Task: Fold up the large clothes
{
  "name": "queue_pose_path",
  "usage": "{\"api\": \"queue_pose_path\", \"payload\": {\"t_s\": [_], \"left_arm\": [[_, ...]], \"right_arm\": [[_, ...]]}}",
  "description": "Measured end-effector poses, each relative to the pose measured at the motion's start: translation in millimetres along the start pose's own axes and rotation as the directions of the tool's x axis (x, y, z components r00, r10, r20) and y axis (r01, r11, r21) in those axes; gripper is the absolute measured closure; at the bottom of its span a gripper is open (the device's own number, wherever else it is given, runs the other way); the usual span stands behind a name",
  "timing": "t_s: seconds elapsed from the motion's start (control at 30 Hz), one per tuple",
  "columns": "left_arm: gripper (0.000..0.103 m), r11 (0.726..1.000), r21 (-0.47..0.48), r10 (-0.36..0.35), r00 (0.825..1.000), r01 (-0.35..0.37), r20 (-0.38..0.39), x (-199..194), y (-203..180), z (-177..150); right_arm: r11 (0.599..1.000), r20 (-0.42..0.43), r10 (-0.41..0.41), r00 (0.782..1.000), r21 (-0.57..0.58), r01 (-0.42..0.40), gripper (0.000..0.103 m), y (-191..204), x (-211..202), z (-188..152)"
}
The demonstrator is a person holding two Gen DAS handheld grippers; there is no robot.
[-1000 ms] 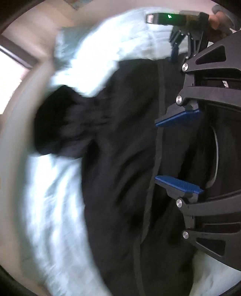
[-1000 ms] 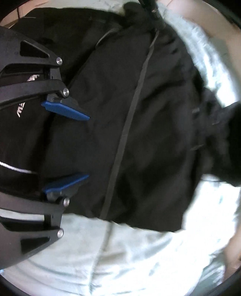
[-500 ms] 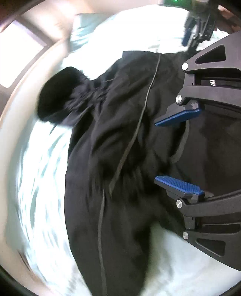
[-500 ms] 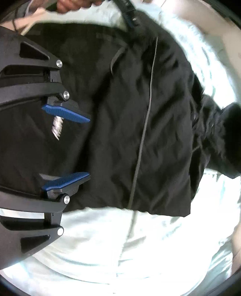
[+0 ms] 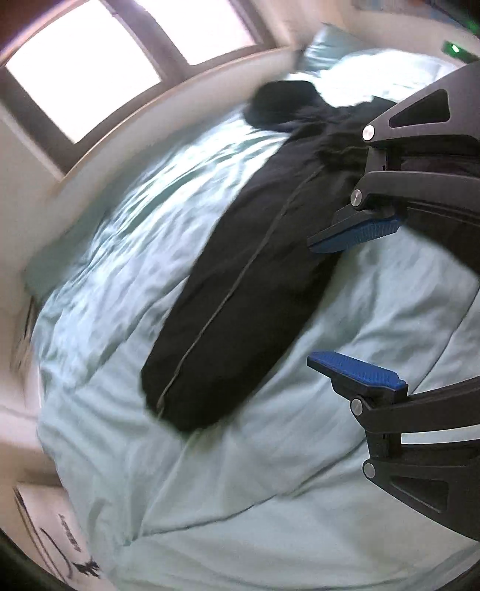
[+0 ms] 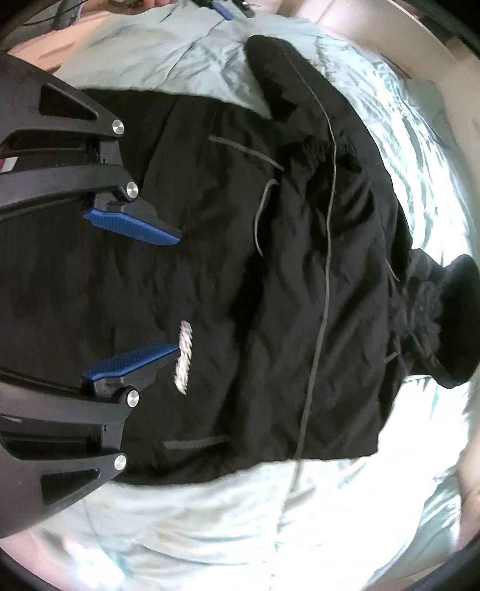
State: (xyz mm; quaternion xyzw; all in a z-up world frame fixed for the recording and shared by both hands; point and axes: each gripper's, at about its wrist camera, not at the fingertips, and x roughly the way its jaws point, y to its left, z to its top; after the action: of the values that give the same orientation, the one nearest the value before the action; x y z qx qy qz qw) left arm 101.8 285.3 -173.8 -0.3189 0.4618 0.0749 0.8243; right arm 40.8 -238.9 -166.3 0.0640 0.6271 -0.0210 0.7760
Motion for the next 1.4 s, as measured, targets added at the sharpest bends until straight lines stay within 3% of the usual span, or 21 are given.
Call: {"api": "queue_pose_path", "payload": {"t_s": [0.2,0.3,0.47,0.53,0.6,0.77,0.83,0.9,1.0,1.17,1.27,1.4], "left_arm": [[0.046,0.999,-0.047,0.002,1.0,-0.003,-0.028,27.4,66.5,66.4],[0.046,0.99,-0.142,-0.032,0.998,0.025,-0.05,56.3,97.4,88.7],[0.046,0.98,-0.195,-0.054,0.994,0.036,-0.091,100.5,113.3,104.3],[0.046,0.981,-0.194,-0.032,0.994,0.01,-0.107,113.7,114.0,105.3],[0.046,0.982,-0.186,0.001,0.995,-0.02,-0.103,121.1,115.0,105.4],[0.046,0.977,-0.214,-0.026,0.995,0.006,-0.091,138.3,118.3,104.3],[0.059,0.986,-0.167,0.0,0.997,-0.012,-0.073,137.9,110.0,104.8],[0.077,0.993,-0.115,0.014,0.999,-0.018,-0.039,129.0,98.9,104.2],[0.085,0.999,-0.05,0.011,1.0,-0.01,0.029,105.6,78.7,102.5],[0.088,0.994,0.096,-0.063,0.992,0.053,0.11,63.7,27.2,101.5],[0.089,0.969,0.226,-0.128,0.985,0.099,0.118,42.6,-24.2,92.2],[0.089,0.895,0.414,-0.213,0.975,0.165,0.071,30.2,-108.2,59.4]], "right_arm": [[0.999,0.015,-0.029,0.999,0.023,0.029,0.043,39.1,-3.3,-3.9],[0.998,0.014,-0.065,0.998,0.024,0.065,0.043,48.1,-3.9,1.8],[0.995,-0.02,-0.097,0.995,0.034,0.098,0.043,57.4,4.5,18.7],[0.993,-0.028,-0.115,0.993,0.008,0.115,0.043,66.2,9.0,26.1],[0.993,-0.036,-0.121,0.992,-0.02,0.12,0.043,74.6,14.0,31.3],[0.992,-0.061,-0.114,0.992,-0.064,0.11,0.044,89.5,29.6,40.2],[0.992,-0.075,-0.107,0.991,-0.07,0.102,0.044,92.3,37.3,43.1],[0.993,-0.084,-0.099,0.991,-0.073,0.093,0.044,94.1,42.6,44.2],[0.994,-0.086,-0.087,0.992,-0.074,0.081,0.044,93.9,46.1,46.2],[0.996,-0.076,-0.06,0.995,-0.067,0.055,0.044,89.4,47.1,50.3],[0.998,-0.065,-0.034,0.997,-0.057,0.03,0.043,84.4,45.8,52.7],[0.999,-0.046,-0.007,0.999,-0.036,0.006,0.043,73.5,43.0,54.8]]}}
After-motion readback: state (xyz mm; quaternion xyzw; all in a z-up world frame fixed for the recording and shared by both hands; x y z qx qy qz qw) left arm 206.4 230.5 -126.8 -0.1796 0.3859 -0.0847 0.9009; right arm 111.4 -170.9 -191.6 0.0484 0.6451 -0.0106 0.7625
